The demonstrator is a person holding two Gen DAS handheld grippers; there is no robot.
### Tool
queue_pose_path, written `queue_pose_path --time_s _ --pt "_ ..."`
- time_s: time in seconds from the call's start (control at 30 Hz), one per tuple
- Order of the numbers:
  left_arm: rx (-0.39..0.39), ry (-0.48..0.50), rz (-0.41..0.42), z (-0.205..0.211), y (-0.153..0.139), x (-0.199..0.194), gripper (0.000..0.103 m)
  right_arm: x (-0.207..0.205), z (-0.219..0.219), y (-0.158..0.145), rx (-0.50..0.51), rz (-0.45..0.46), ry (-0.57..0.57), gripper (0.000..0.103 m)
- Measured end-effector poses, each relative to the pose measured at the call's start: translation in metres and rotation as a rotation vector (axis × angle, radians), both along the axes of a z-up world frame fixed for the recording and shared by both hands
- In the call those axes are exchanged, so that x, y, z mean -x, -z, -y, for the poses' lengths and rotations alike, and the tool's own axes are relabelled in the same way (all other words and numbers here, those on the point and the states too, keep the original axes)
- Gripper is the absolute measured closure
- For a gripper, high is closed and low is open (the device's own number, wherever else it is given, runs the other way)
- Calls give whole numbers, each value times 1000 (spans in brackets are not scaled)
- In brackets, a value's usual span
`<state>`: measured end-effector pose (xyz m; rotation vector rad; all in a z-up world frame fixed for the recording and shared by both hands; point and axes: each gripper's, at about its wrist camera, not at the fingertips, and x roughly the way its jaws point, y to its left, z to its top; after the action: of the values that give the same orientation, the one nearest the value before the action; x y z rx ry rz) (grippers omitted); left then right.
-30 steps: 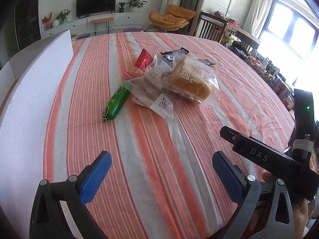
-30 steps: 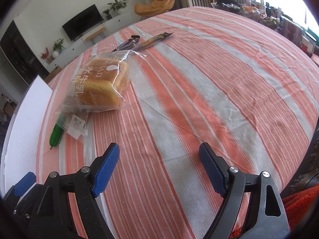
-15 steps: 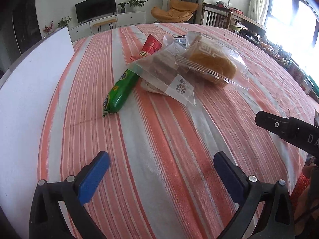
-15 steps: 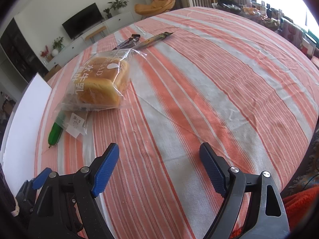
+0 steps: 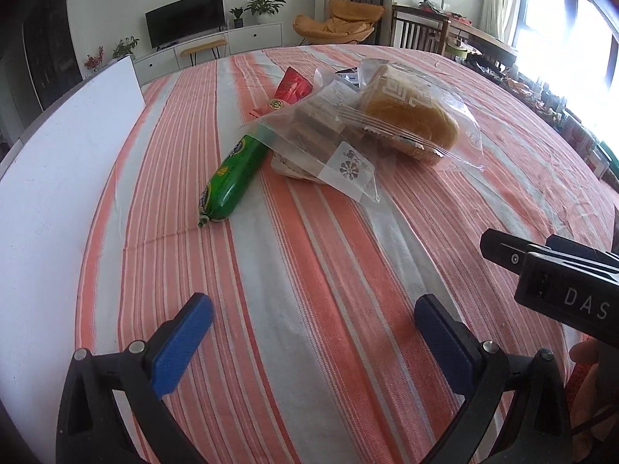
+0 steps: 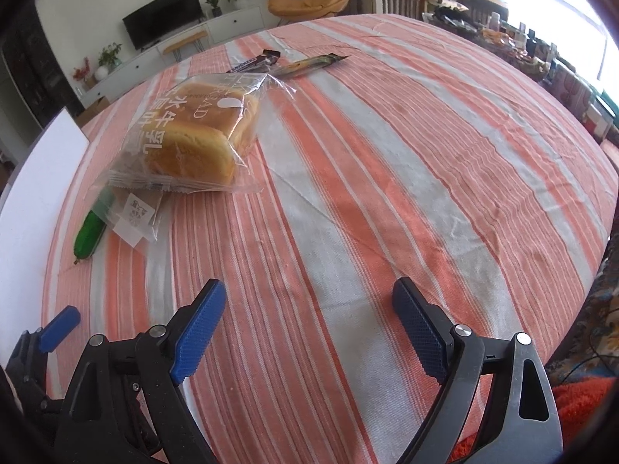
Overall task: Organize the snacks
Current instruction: 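Move both grippers back over the remaining snacks on the table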
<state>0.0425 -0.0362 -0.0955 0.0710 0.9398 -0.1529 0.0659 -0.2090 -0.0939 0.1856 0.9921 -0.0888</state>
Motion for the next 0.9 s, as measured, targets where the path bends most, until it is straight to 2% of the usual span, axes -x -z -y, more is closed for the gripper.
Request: queue_pose_path --time_s 0.17,0.4,0.9 --pt "-3 -2 2 0 0 0 0 -1 -7 2 66 -20 -25 12" --pt "-4 -3 4 0 0 1 0 6 12 -2 -75 26 3 12" --pt "-4 -3 5 0 0 1 0 5 10 -3 -64 24 11 12"
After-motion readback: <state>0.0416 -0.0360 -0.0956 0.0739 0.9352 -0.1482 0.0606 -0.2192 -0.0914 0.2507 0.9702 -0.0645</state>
